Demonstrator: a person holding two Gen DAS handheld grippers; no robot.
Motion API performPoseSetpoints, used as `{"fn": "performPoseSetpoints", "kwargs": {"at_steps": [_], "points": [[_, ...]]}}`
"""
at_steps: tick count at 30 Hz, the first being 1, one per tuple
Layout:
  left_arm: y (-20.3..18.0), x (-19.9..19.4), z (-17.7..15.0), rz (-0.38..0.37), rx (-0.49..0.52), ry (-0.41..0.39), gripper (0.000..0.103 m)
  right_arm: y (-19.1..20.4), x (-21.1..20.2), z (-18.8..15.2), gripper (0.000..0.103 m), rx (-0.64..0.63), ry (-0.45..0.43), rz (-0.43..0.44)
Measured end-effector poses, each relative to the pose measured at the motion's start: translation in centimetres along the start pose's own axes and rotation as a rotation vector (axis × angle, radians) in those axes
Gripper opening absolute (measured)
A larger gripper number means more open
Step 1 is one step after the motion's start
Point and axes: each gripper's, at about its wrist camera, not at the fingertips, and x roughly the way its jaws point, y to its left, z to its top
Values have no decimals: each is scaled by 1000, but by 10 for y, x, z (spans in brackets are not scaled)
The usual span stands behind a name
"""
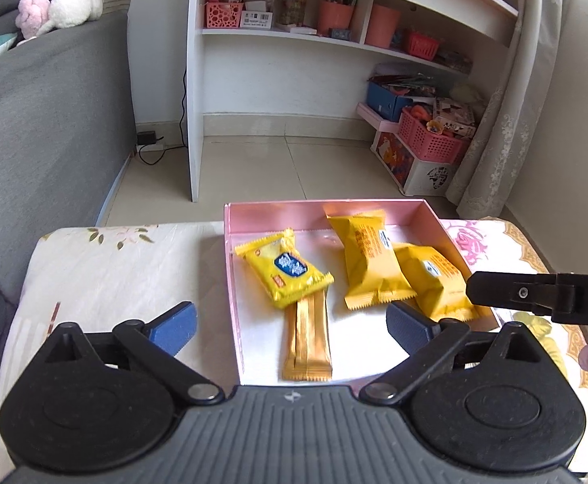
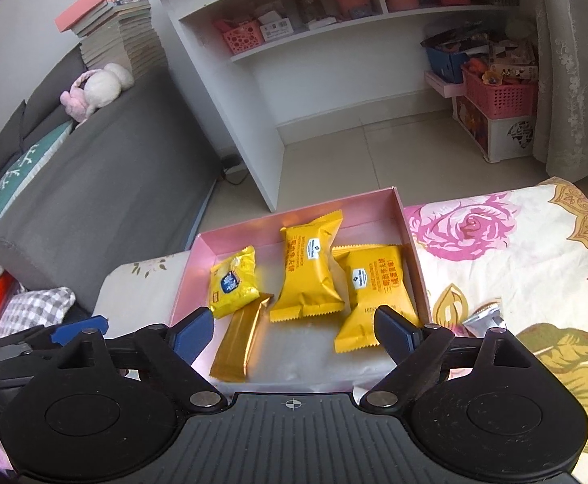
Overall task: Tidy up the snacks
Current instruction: 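Withdraw both grippers, moving right gripper toward the brown pastry pack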
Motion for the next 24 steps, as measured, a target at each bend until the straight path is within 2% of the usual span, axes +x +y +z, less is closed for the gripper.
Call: {"fn": "performPoseSetpoints", "kwargs": {"at_steps": [12,19,24], "points": [[2,-36,-50,6,-9,66,103,15,-46,-44,96,-35,5,-14],[4,-47,-75,24,-10,62,103,18,-52,-73,97,-60,13,-26],[7,-52,-98,66,58,27,103,20,-51,-99,97,-128,16,-48]]}}
